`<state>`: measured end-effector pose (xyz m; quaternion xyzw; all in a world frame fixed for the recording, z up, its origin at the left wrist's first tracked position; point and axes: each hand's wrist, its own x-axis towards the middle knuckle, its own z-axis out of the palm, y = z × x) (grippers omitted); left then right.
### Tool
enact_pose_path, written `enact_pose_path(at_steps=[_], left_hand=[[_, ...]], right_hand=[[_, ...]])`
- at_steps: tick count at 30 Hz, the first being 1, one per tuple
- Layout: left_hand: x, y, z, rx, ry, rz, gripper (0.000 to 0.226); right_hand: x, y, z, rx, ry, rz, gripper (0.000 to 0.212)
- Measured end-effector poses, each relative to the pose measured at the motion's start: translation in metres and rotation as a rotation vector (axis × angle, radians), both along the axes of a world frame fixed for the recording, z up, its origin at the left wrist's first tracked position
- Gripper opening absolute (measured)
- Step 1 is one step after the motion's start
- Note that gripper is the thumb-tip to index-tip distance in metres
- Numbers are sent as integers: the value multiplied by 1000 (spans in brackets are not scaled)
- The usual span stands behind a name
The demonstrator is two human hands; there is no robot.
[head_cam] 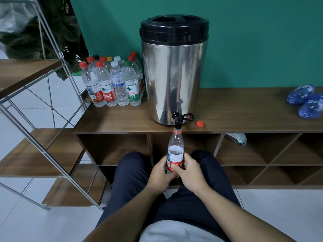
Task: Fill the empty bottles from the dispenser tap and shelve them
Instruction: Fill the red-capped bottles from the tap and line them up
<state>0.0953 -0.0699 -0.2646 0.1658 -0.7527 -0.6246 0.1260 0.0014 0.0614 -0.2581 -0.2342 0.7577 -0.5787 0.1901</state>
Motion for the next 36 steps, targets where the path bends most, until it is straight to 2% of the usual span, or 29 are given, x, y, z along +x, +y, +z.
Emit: enact_pose_path(at_steps=[36], left_hand=[[2,1,2,28,2,-2,56]], right_hand=[[-1,0,-3,15,8,1,49]])
